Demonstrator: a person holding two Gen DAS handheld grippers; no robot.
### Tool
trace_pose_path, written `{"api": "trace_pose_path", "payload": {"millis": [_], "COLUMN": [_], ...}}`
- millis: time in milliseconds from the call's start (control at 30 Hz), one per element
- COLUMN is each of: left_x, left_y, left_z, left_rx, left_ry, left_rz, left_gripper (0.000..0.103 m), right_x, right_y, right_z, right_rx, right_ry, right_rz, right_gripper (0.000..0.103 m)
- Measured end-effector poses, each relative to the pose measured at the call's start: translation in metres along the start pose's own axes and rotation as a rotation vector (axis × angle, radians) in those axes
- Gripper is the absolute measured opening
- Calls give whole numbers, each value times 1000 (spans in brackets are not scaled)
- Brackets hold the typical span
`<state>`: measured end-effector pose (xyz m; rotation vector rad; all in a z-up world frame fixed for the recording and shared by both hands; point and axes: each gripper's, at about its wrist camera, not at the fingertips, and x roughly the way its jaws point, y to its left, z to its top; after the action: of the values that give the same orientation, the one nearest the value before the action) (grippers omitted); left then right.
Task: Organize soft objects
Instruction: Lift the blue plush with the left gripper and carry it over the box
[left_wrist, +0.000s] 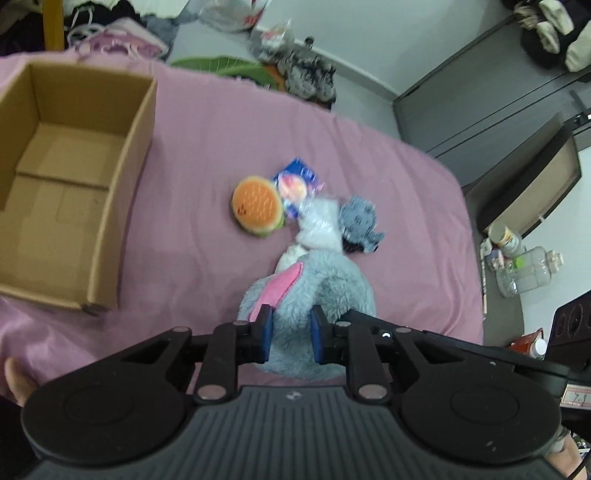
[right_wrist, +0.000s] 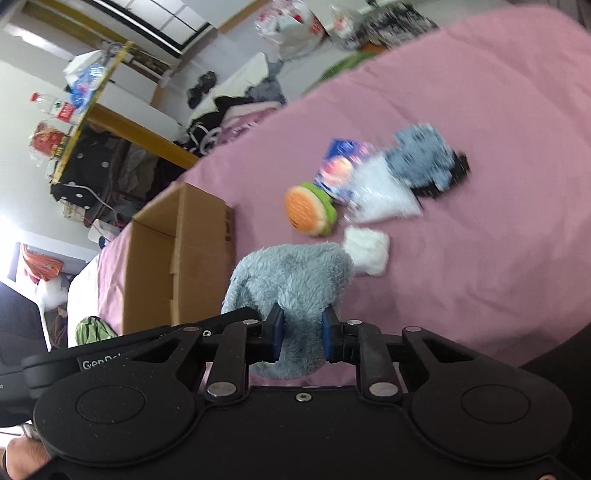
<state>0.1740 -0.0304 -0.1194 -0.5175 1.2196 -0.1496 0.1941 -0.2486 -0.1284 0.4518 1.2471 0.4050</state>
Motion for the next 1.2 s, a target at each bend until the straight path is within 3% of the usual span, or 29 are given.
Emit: {"api": "trace_pose_path", "payload": {"millis": [167,600,1200], "left_x": [-22,-81,-116], "left_y": [2,10,68], "left_z": [8,20,49], "left_rx": [-19,-8,-99], "left_ry": [-39,-141,-232], "left_rz": [-35,-34,-6], "left_gripper": [20,20,20], "right_x": [-8,-24,15], "right_y": [18,69,140], "right_z": [8,19,42], "right_rx": [-28,-124,-257], "right_ry": [-31,-73,-24], "right_rz": [21,77,126], "right_gripper": [21,21,21]}}
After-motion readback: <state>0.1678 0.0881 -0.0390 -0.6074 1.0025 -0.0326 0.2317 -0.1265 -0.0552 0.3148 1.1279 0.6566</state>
